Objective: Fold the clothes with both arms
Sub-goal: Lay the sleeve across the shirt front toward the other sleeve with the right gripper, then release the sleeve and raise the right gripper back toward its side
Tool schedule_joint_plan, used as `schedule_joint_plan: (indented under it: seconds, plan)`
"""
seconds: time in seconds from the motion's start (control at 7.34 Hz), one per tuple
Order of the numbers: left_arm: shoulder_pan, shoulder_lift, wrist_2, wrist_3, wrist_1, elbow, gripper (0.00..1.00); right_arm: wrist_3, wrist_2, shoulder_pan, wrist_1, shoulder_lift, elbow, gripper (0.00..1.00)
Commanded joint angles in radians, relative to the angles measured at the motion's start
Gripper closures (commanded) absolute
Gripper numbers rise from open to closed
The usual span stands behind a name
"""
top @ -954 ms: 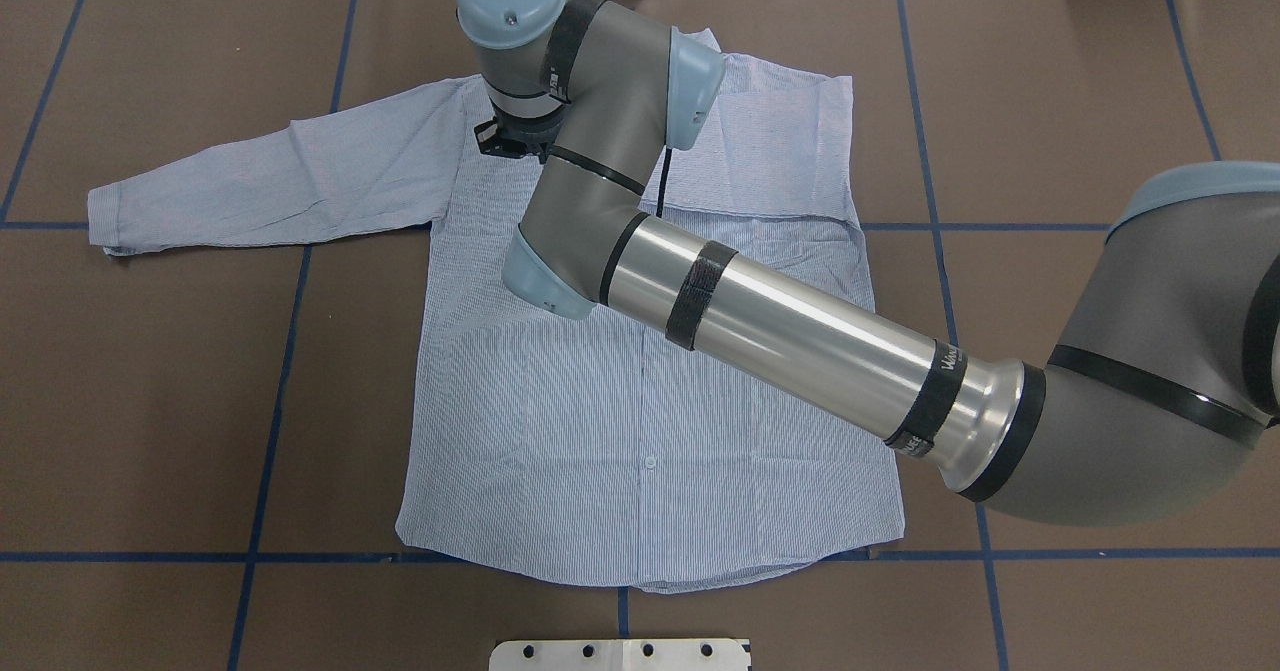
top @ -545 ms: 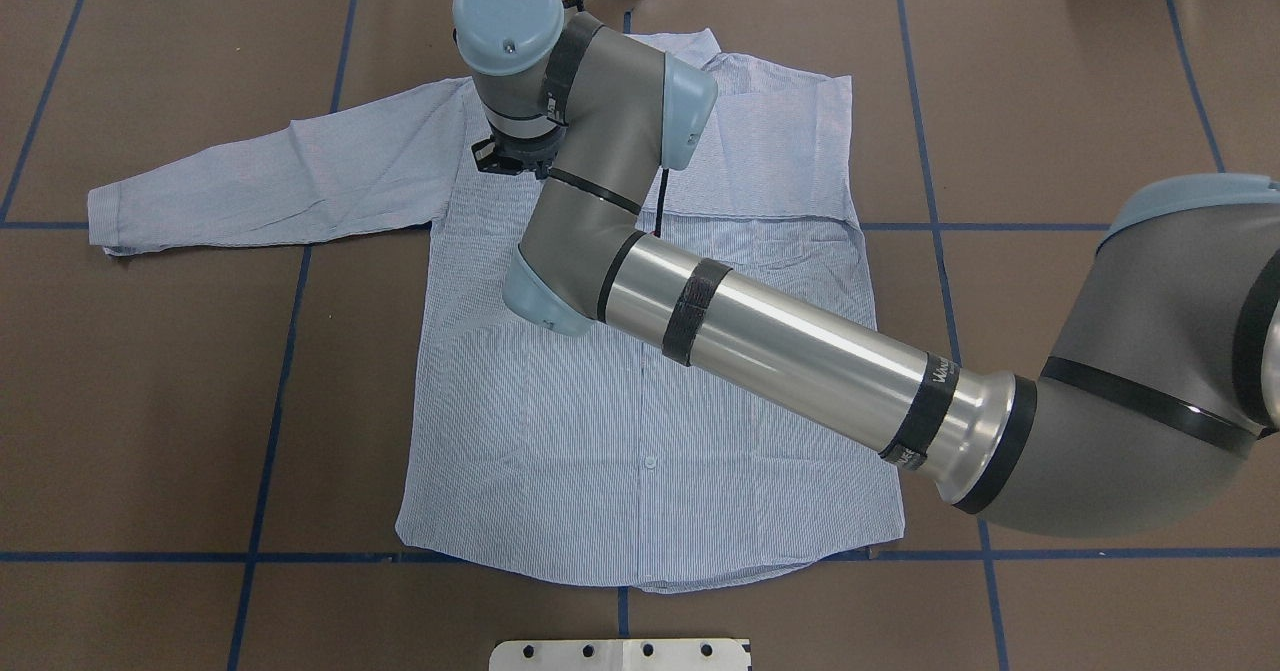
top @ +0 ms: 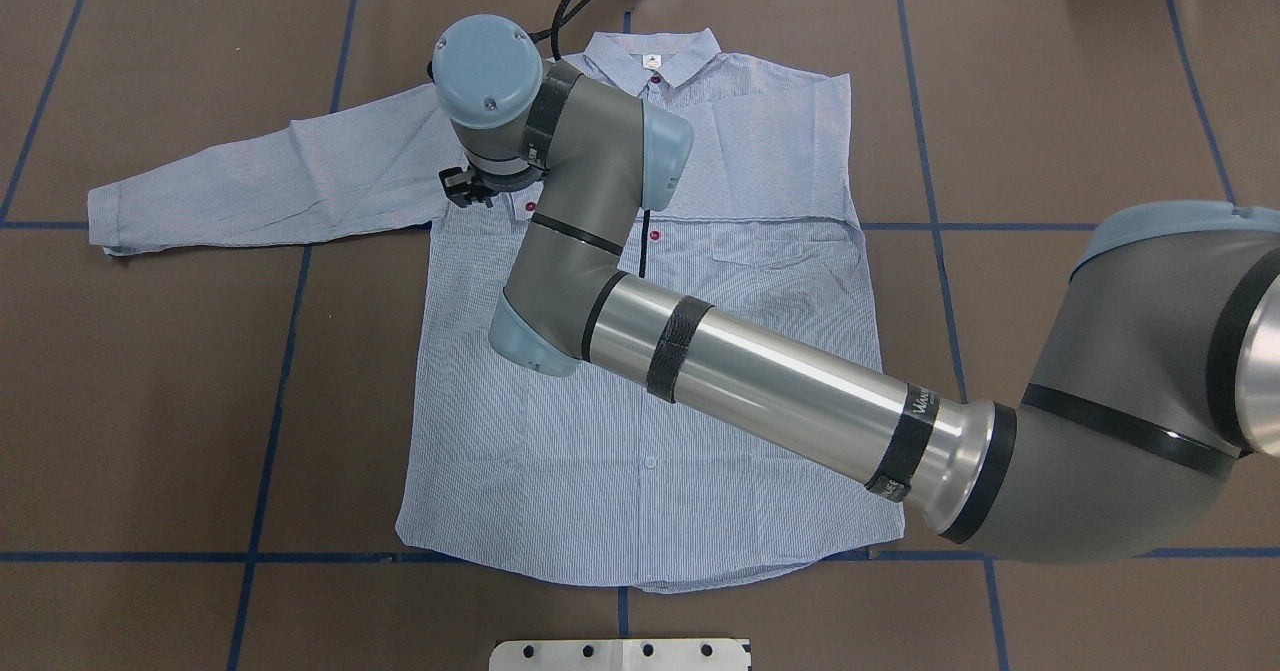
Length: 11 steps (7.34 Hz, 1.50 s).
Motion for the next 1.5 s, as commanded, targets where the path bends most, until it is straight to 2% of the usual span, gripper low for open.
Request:
schedule_joint_plan:
  seconds: [0.0, 0.14, 0.27, 0.41, 0.55, 0.68, 0.95, 1.09, 1.23, 1.36]
  plan:
    - [0.006, -0.018, 0.003, -0.063, -0.003, 0.029, 0.01, 0.030, 0.010, 0.008, -0.070, 0.000, 0.051, 0.00]
    - [0.022, -0.020, 0.004, -0.152, -0.055, 0.030, 0.01, 0.028, 0.034, 0.035, -0.207, -0.011, 0.132, 0.00]
    - [0.088, -0.018, 0.006, -0.271, -0.102, 0.034, 0.01, 0.028, 0.116, 0.080, -0.312, -0.033, 0.198, 0.00]
    - [0.149, -0.017, 0.009, -0.395, -0.160, 0.043, 0.01, 0.028, 0.169, 0.121, -0.376, -0.105, 0.301, 0.00]
    - [0.203, -0.015, 0.021, -0.518, -0.248, 0.081, 0.01, 0.015, 0.210, 0.170, -0.489, -0.176, 0.413, 0.00]
    - [0.251, -0.015, 0.096, -0.645, -0.356, 0.124, 0.01, -0.013, 0.246, 0.213, -0.541, -0.272, 0.535, 0.00]
    - [0.308, -0.032, 0.153, -0.816, -0.557, 0.251, 0.01, -0.225, 0.303, 0.320, -0.637, -0.476, 0.760, 0.00]
    - [0.340, -0.056, 0.205, -0.844, -0.607, 0.317, 0.01, -0.323, 0.323, 0.382, -0.682, -0.529, 0.808, 0.00]
    - [0.375, -0.102, 0.280, -0.860, -0.612, 0.380, 0.03, -0.419, 0.380, 0.439, -0.690, -0.579, 0.832, 0.00]
    - [0.397, -0.127, 0.306, -0.860, -0.630, 0.433, 0.08, -0.456, 0.419, 0.468, -0.684, -0.624, 0.851, 0.00]
